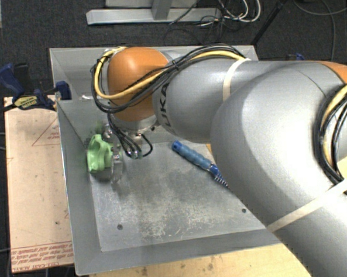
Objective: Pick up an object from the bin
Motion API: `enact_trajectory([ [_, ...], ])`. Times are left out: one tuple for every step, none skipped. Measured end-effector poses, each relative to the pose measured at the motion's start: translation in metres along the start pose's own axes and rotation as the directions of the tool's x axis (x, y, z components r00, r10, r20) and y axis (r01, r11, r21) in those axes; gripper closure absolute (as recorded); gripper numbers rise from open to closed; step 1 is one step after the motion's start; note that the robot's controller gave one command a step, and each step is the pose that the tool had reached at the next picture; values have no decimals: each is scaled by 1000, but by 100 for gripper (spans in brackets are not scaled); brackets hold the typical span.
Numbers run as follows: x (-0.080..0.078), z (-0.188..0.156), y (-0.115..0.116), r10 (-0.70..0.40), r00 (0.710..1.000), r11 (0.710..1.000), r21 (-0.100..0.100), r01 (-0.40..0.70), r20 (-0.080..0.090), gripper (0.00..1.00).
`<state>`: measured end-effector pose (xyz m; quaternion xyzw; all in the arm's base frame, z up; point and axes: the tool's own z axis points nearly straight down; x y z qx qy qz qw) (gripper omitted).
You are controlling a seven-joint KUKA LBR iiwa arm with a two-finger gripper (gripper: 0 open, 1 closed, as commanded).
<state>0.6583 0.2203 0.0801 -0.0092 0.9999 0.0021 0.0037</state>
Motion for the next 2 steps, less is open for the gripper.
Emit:
enact_trajectory([
  [1,1,-2,4,1000,1000,2,-4,-4,100],
  [25,-132,18,26,1000,1000,-1,-26,3,100],
])
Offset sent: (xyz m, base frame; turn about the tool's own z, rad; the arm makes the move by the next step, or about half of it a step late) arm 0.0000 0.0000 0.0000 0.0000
